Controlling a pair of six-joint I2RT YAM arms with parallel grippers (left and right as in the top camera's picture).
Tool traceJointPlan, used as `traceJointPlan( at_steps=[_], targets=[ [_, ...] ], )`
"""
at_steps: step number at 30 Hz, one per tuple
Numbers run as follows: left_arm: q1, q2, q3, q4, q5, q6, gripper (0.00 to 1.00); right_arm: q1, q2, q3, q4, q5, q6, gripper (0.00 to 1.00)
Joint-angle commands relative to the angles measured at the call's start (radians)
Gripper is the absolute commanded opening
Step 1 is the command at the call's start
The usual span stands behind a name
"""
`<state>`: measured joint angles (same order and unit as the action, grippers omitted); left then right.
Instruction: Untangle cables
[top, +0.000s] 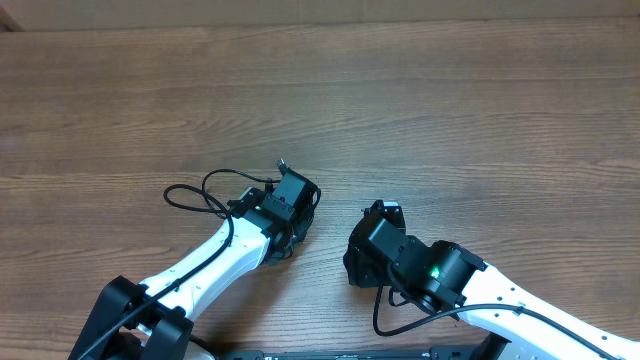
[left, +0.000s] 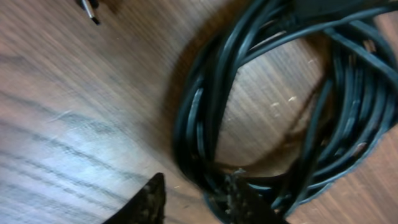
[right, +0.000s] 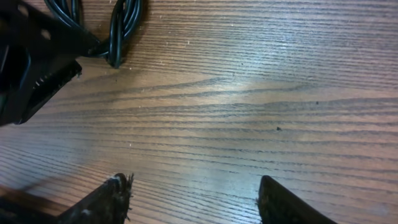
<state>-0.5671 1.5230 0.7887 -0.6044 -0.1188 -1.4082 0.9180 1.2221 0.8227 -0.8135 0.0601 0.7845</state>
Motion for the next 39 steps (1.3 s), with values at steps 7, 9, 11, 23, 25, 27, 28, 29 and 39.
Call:
traceJointPlan(
  at_steps=[7, 9, 11, 23, 25, 27, 28, 29, 39],
  targets=[
    [0.021, 0.006, 0.005, -0.050, 0.028, -0.041, 0.50, -0.004, -0.019, -0.003, 0.000, 0.018, 0.000, 0.70],
    [0.050, 0.006, 0.005, -0.085, 0.008, -0.077, 0.49, -0.004, -0.019, -0.003, -0.001, 0.018, 0.000, 0.71],
    [0.084, 0.007, 0.004, -0.104, 0.005, -0.097, 0.44, -0.004, -0.019, -0.003, -0.002, 0.018, 0.000, 0.70],
    [0.128, 0.010, -0.003, -0.043, 0.021, -0.096, 0.36, -0.004, -0.019, -0.003, -0.001, 0.029, 0.000, 0.71],
    [0.128, 0.010, -0.003, -0.032, 0.035, -0.096, 0.37, -0.004, -0.019, -0.003, -0.001, 0.029, 0.000, 0.71],
    [0.128, 0.010, -0.003, -0.027, 0.035, -0.096, 0.38, -0.004, -0.019, -0.003, -0.001, 0.029, 0.000, 0.71],
    [0.128, 0.010, -0.003, -0.026, 0.034, -0.096, 0.39, -0.004, -0.019, -0.003, -0.001, 0.029, 0.000, 0.71],
    [0.128, 0.010, -0.003, -0.027, 0.034, -0.095, 0.40, -0.004, -0.019, -0.003, -0.001, 0.029, 0.000, 0.71],
    [0.120, 0.043, -0.052, -0.026, 0.064, -0.082, 0.21, -0.004, -0.019, -0.003, -0.001, 0.029, 0.000, 0.72]
  ],
)
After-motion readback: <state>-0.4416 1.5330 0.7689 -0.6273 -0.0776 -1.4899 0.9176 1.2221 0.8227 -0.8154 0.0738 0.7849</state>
